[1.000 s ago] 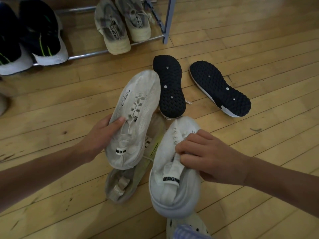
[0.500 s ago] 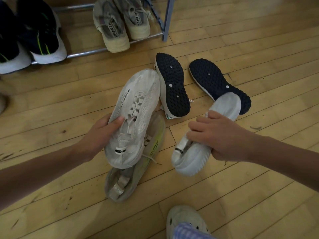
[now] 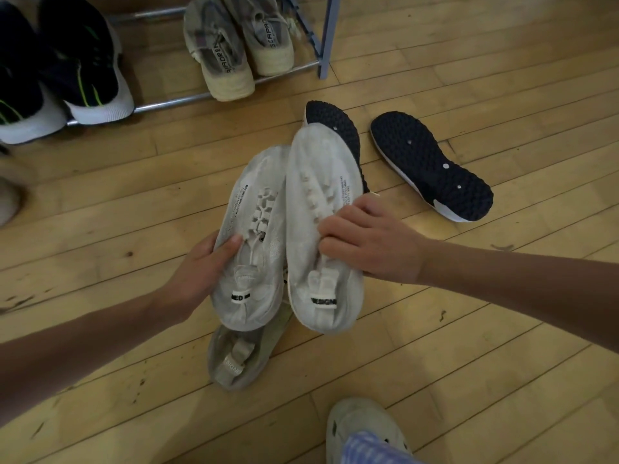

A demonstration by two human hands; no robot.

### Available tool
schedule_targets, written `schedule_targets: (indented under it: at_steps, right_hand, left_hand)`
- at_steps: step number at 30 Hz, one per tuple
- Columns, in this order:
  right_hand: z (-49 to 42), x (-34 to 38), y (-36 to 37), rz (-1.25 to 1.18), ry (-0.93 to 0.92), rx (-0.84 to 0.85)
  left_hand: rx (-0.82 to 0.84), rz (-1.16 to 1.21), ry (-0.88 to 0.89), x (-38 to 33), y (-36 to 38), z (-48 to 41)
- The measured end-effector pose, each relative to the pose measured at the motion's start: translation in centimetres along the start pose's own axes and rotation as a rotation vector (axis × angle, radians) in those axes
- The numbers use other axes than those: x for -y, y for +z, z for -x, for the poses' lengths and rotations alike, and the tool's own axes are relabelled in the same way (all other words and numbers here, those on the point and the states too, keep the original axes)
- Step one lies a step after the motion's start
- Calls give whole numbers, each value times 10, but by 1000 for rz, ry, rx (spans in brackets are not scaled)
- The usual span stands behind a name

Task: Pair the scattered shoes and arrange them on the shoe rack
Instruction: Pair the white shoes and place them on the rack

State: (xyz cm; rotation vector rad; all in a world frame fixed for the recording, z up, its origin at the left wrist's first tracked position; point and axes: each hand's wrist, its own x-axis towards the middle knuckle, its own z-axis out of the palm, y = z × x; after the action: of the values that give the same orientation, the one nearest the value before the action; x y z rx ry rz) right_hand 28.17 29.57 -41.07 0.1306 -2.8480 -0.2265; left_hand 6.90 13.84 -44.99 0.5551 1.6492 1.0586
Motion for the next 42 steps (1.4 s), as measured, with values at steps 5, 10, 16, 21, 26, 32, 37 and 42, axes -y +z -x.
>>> schedule_targets:
  at_steps: [5, 10, 16, 21, 26, 32, 37, 42]
  right_hand:
    - [5, -3, 36, 4, -48, 209]
    - [15, -2, 30, -126, 80, 310]
    - [31, 34, 9, -595, 892, 170]
    - [10, 47, 2, -1215, 1049, 357]
    - [1, 40, 5, -1472, 1092, 316]
    - [-17, 16, -12, -1464, 1167, 243]
    - [-59, -33, -44, -1388, 1059, 97]
    - [-101, -72, -81, -1306, 905, 18]
  left_hand:
    - [-56, -23, -116, 8, 3, 0]
    - [23, -114, -89, 6, 0, 7]
    - [164, -207, 119, 18, -6, 24]
    - [205, -268, 140, 22, -14, 20]
    - [214, -241, 167, 14, -20, 16]
    - [134, -137, 222, -13, -25, 13]
    - [-8, -51, 387, -64, -34, 3]
    - [-121, -43, 555, -116, -52, 5]
